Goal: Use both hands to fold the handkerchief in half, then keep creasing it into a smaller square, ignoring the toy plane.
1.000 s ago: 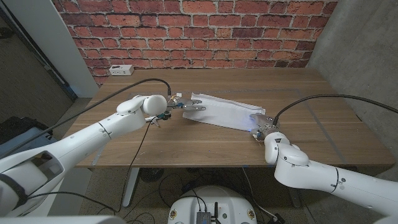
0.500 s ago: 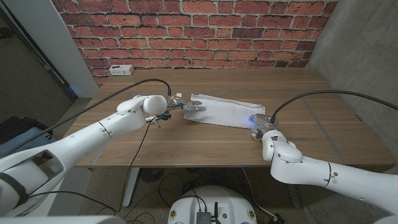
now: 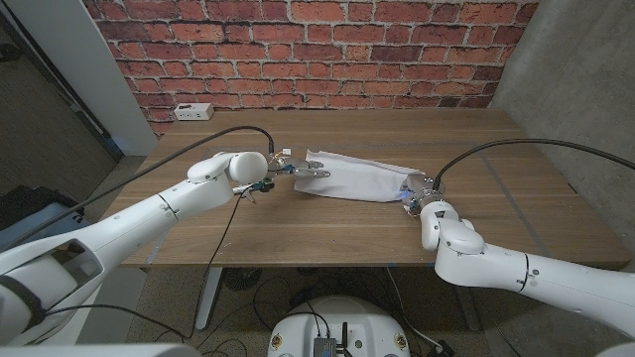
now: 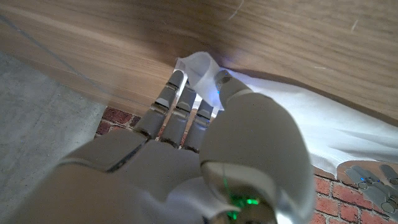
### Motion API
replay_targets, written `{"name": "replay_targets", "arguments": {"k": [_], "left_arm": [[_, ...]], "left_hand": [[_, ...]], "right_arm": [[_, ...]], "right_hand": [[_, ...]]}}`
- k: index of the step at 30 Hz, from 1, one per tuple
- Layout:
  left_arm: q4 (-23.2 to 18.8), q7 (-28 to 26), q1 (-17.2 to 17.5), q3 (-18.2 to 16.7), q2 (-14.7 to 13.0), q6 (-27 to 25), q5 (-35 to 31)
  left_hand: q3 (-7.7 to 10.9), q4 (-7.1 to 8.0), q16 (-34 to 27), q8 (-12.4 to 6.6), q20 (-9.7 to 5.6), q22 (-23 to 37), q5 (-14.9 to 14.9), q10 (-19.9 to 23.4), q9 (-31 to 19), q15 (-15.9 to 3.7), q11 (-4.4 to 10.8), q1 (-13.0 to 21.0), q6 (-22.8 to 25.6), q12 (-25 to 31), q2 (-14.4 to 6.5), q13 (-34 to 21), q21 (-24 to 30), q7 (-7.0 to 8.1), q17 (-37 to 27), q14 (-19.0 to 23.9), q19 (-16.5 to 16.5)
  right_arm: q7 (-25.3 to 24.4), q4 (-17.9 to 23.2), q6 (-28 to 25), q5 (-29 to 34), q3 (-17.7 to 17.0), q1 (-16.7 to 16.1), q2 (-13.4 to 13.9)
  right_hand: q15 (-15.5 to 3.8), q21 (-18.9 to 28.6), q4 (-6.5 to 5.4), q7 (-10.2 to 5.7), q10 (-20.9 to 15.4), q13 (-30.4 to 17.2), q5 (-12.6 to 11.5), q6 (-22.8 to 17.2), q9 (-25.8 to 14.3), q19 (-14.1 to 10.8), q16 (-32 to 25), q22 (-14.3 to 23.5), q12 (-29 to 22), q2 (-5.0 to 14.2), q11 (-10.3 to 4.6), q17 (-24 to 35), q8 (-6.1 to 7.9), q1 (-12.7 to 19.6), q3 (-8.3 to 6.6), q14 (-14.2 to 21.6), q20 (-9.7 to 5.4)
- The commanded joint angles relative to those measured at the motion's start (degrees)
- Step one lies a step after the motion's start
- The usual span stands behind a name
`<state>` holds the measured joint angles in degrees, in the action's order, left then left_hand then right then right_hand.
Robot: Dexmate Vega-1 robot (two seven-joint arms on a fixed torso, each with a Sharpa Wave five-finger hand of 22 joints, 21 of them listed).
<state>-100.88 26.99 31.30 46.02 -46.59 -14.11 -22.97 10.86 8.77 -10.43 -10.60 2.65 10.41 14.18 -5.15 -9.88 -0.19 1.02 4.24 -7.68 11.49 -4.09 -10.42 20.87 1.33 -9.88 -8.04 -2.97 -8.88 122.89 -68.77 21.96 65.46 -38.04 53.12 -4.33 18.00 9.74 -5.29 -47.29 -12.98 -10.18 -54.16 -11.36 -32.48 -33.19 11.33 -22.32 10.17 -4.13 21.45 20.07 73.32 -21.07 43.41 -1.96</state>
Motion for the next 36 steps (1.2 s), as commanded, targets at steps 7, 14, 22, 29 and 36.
{"name": "replay_targets", "arguments": {"k": [7,14,22,29,36], "left_arm": [[-1.2,-0.2,0.8,-0.3,-0.7,0.0,0.7],[-1.2,0.1,0.7,0.0,-0.6,0.5,0.6],[-1.6,0.9,0.6,0.4,-0.6,-0.3,-0.1],[-1.8,2.4,0.1,0.9,-0.4,-1.6,-0.7],[-1.1,4.1,-1.1,1.8,0.2,-2.2,-1.2]], "left_hand": [[-0.26,-0.02,-0.2,-0.26,0.13,0.0,0.4,0.2,-0.1,0.03,0.17,-0.5,0.5,0.4,-0.1,0.0,0.1,0.04,0.0,0.1,0.5],[-0.32,-0.07,-0.2,-0.25,0.13,0.0,0.5,0.1,-0.1,-0.04,0.46,-0.5,0.6,0.4,-0.1,0.0,0.1,0.13,0.0,0.1,0.6],[-0.42,-0.21,-0.3,-0.30,0.42,-0.1,0.6,0.7,-0.1,-0.14,0.29,-0.5,0.9,0.5,-0.1,0.0,-0.1,0.15,0.0,0.7,0.8],[-0.86,-0.44,-0.7,-0.66,2.45,-0.1,1.0,2.8,-0.1,0.47,-0.34,-0.7,2.6,1.1,0.2,-0.1,-0.5,-0.26,0.0,3.0,1.4],[-1.21,-0.48,-0.6,-1.11,2.60,0.0,1.2,3.9,-0.1,0.40,-0.61,-0.9,4.6,1.3,0.4,-0.1,-0.8,-0.62,0.1,3.6,1.8]], "right_arm": [[-5.4,-3.7,10.7,15.6,-2.8,-5.8,1.0],[-2.8,-4.4,14.9,22.6,-5.5,-7.4,1.1],[1.0,-5.8,20.3,28.8,-9.5,-8.7,0.6],[2.3,-6.9,23.8,32.5,-13.3,-10.8,-0.5],[3.2,-7.5,26.2,36.2,-16.5,-12.4,-1.4]], "right_hand": [[-9.33,2.4,0.60,0.20,-4.4,-2.0,-0.2,-4.3,-0.6,-1.4,-3.7,1.0,-2.5,-0.79,-0.33,4.7,0.57,5.7,-0.06,3.9,-2.35],[-9.35,2.9,0.47,-0.25,-4.2,-2.4,-0.1,-4.0,-0.7,-1.2,-3.6,1.2,-2.6,-0.94,-0.42,5.2,0.30,6.4,0.07,3.6,-2.47],[-9.30,3.1,0.29,-0.30,-4.1,-2.6,-0.1,-4.1,-0.8,-1.2,-3.5,1.3,-2.6,-0.84,-0.65,5.4,0.24,6.7,0.13,3.5,-2.54],[-9.35,3.4,0.13,-0.44,-4.2,-2.8,0.0,-4.0,-0.9,-1.1,-3.4,1.4,-2.8,-0.87,-0.88,5.6,0.13,6.9,0.25,3.5,-2.55],[-9.31,3.7,-0.03,-0.54,-4.2,-3.0,0.0,-4.3,-1.0,-1.1,-3.3,1.5,-2.8,-0.86,-1.06,5.9,0.13,7.0,0.35,3.5,-2.58]]}}
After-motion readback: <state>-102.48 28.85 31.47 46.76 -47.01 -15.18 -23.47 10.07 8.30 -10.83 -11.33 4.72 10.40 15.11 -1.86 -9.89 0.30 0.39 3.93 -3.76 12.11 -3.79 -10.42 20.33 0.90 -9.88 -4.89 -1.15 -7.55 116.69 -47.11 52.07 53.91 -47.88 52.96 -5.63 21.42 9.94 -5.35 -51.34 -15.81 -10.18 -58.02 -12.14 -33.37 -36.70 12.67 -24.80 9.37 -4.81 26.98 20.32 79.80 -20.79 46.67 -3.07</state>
